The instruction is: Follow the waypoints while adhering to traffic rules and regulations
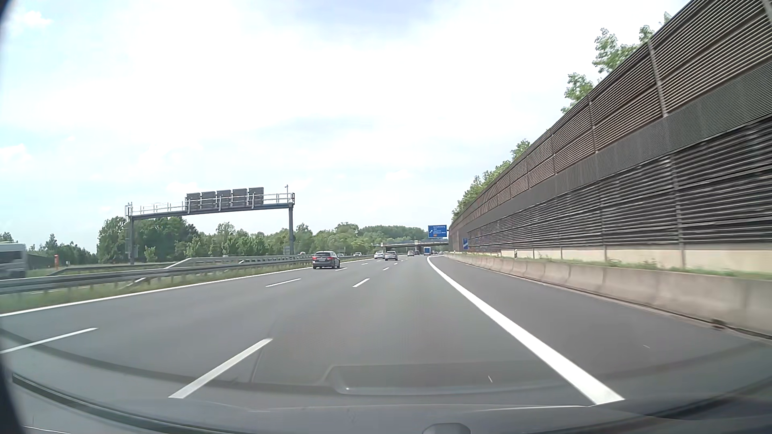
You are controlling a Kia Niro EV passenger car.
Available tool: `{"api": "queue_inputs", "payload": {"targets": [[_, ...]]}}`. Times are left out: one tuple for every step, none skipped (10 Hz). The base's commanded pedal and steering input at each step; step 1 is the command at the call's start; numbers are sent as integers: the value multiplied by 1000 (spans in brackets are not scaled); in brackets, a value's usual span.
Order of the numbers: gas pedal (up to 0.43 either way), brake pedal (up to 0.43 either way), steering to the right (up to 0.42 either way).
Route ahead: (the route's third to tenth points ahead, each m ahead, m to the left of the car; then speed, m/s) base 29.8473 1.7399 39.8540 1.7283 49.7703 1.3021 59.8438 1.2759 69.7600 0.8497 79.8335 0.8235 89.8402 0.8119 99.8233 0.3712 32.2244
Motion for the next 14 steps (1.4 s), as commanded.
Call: {"api": "queue_inputs", "payload": {"targets": [[248,0,1],[248,0,1],[248,0,1],[248,0,1],[248,0,1],[248,0,2],[248,0,2],[248,0,2],[248,0,2],[248,0,2],[248,0,2],[248,0,2],[248,0,2],[248,0,2]]}}
